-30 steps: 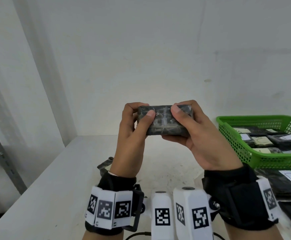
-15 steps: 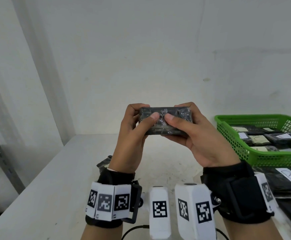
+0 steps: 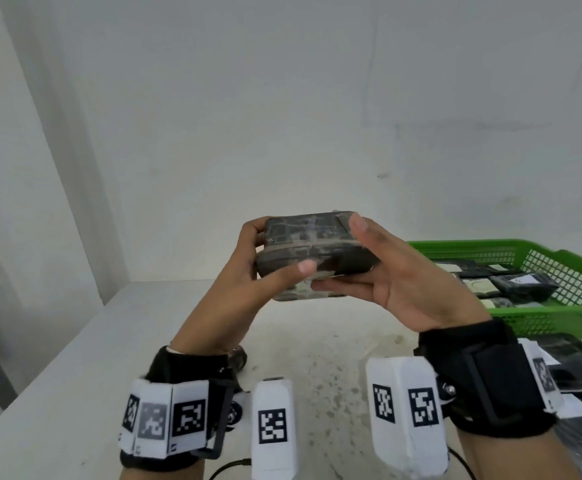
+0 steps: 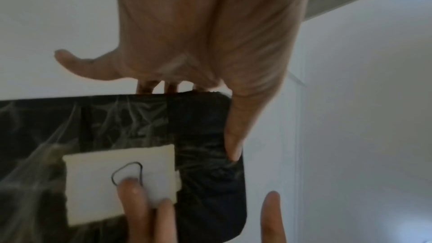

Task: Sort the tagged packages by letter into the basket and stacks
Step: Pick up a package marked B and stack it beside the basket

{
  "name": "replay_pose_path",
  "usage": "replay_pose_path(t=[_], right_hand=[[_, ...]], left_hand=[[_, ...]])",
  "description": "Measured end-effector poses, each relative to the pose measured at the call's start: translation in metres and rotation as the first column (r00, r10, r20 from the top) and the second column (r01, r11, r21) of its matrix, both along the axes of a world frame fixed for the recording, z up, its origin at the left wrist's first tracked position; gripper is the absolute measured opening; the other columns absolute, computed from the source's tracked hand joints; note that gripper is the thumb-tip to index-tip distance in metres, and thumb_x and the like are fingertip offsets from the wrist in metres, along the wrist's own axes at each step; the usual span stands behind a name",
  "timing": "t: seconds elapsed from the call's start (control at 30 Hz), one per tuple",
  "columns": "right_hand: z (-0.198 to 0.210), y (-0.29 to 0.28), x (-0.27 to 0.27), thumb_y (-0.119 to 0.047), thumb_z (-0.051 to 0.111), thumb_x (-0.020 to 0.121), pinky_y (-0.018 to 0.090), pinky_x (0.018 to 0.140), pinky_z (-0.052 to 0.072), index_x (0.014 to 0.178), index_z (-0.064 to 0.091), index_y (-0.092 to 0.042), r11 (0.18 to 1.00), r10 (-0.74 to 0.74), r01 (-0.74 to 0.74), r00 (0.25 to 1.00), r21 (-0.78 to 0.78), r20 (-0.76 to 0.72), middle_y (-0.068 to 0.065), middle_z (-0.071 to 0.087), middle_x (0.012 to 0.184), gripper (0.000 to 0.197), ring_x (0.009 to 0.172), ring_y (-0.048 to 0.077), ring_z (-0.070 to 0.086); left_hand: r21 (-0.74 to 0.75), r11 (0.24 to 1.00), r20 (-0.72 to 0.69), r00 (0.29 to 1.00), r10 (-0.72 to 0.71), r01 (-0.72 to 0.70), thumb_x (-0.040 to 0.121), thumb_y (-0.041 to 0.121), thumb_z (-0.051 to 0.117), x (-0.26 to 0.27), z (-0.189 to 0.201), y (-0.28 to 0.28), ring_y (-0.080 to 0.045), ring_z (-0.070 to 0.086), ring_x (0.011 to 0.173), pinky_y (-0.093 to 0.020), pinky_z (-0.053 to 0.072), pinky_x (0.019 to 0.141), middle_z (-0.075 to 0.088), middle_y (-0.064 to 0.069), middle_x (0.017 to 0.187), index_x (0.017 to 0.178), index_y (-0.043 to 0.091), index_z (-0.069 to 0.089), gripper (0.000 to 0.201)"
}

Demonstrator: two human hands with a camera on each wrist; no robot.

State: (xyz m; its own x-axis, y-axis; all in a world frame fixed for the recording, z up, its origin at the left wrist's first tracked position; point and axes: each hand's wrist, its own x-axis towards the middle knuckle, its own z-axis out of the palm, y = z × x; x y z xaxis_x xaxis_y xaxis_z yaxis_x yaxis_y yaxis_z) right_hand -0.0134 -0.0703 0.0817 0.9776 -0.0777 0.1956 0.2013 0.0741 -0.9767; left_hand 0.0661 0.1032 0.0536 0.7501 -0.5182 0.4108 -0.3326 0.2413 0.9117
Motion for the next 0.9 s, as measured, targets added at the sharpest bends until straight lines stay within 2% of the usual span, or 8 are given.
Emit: replay_pose_path(t=[0.1,0.17,0.3,0.37,0.47,0.63,0.77,0.9], right_hand=[[-0.001,-0.019,-0.018,-0.042,0.073,0.074,0.027,0.083,0.059,0.136,0.053,-0.019,0.998,0.059,-0.057,0.997,0.039,-0.045,0.009,0.066,0.128,0.069,0.1,0.042,0.07],[-0.005,-0.031,-0.031,-0.031,0.073,0.07,0.021,0.065,0.06,0.133,0.056,-0.024,1.0,0.024,-0.023,0.996,0.013,-0.09,0.005,0.068,0.125,0.066,0.092,0.041,0.072],[-0.024,-0.052,-0.054,-0.028,0.075,0.066,0.014,0.039,0.038,0.123,0.065,-0.033,0.968,-0.152,0.119,0.979,-0.219,-0.139,-0.004,0.07,0.121,0.058,0.067,0.025,0.074],[-0.033,-0.057,-0.065,-0.031,0.074,0.066,0.014,0.039,0.029,0.115,0.067,-0.034,0.953,-0.169,0.122,0.974,-0.277,-0.153,-0.009,0.075,0.108,0.05,0.061,0.019,0.071],[-0.048,-0.061,-0.082,-0.035,0.075,0.065,0.02,0.051,0.034,0.107,0.069,-0.036,0.95,-0.216,0.165,0.96,-0.265,-0.176,-0.013,0.076,0.096,0.043,0.067,0.012,0.064],[-0.073,-0.076,-0.105,-0.019,0.073,0.084,0.032,0.081,0.056,0.118,0.062,-0.023,0.945,-0.316,0.293,0.932,-0.145,-0.179,0.011,0.072,0.11,0.036,0.082,0.021,0.069],[-0.085,-0.091,-0.13,-0.006,0.067,0.09,0.04,0.079,0.06,0.123,0.043,-0.014,0.879,-0.446,0.461,0.885,0.12,-0.135,0.021,0.07,0.107,0.042,0.078,0.029,0.072],[-0.089,-0.12,-0.163,-0.007,0.061,0.094,0.03,0.056,0.058,0.111,0.049,-0.018,0.83,-0.525,0.535,0.845,0.158,-0.104,0.003,0.074,0.084,0.024,0.066,0.015,0.071]], left_hand=[[-0.013,0.996,0.022,0.995,0.092,-0.092,0.075,0.032,0.075,-0.009,0.002,-0.007,0.001,0.067,0.084,-0.009,0.048,0.06,0.067,-0.001,0.112,0.12,0.018,0.057,0.05],[-0.036,0.989,-0.008,0.99,0.144,-0.144,0.072,0.042,0.069,-0.014,0.001,-0.013,-0.009,0.07,0.092,-0.02,0.054,0.071,0.07,-0.002,0.109,0.116,0.015,0.062,0.052],[-0.103,0.973,-0.176,0.966,0.187,-0.207,0.076,0.048,0.066,-0.023,-0.009,-0.024,-0.02,0.07,0.106,-0.036,0.054,0.09,0.073,-0.005,0.114,0.12,0.014,0.064,0.056],[-0.146,0.964,-0.278,0.944,0.176,-0.223,0.084,0.044,0.064,-0.029,-0.014,-0.032,-0.02,0.07,0.105,-0.033,0.055,0.084,0.073,-0.006,0.115,0.124,0.011,0.06,0.052],[-0.169,0.946,-0.441,0.88,0.178,-0.276,0.094,0.036,0.06,-0.039,-0.021,-0.046,-0.023,0.071,0.103,-0.033,0.057,0.078,0.072,-0.01,0.116,0.128,0.006,0.057,0.045],[-0.199,0.927,-0.564,0.811,0.158,-0.319,0.1,0.035,0.054,-0.071,-0.025,-0.074,-0.028,0.062,0.112,-0.055,0.052,0.093,0.062,-0.006,0.121,0.12,0.02,0.044,0.027],[-0.176,0.953,-0.561,0.821,0.108,-0.246,0.102,0.033,0.051,-0.097,-0.029,-0.104,-0.03,0.062,0.113,-0.051,0.057,0.079,0.06,-0.006,0.129,0.117,0.025,0.047,0.018],[-0.151,0.978,-0.594,0.804,0.026,-0.144,0.102,0.029,0.051,-0.125,-0.041,-0.14,-0.03,0.064,0.099,-0.05,0.058,0.07,0.059,-0.009,0.117,0.11,0.017,0.048,0.015]])
